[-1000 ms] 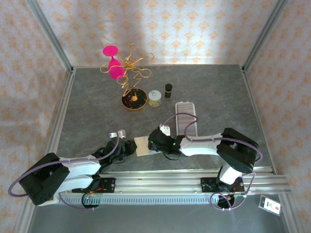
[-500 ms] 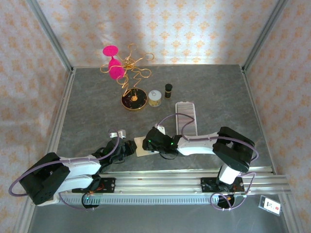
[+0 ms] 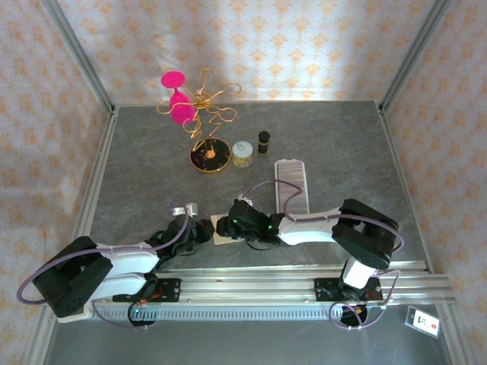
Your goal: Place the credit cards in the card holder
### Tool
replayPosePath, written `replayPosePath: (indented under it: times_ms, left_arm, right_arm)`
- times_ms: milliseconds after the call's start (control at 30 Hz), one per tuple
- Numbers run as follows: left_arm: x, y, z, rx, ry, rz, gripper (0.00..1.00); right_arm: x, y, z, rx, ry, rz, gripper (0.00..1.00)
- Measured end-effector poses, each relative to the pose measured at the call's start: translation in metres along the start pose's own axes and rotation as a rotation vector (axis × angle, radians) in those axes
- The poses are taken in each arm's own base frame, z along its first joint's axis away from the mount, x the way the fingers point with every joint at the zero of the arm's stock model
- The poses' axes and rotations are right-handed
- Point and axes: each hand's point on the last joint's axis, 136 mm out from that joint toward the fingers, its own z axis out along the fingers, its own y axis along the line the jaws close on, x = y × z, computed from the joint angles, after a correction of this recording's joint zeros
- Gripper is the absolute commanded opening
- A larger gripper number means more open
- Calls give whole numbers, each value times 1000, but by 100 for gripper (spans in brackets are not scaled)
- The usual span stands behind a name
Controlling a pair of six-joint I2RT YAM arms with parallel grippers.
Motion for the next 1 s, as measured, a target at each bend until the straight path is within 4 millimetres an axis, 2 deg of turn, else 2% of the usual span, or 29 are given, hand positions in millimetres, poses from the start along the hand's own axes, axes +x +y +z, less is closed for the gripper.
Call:
replayPosePath:
  times_ms: [467,767,1000]
  left_arm:
    - [0,0,-2,16,-8,-4,10]
    - [-3,-5,-5,44,-27,-18,33]
    - [-8,-1,-9,21,-53,-20,35]
  right_arm:
    - [-3,17,0,-81,-6,26,56]
    - [-5,22,1,-103,-13,37,56]
    - [-7,27,0,-122,-23,40,56]
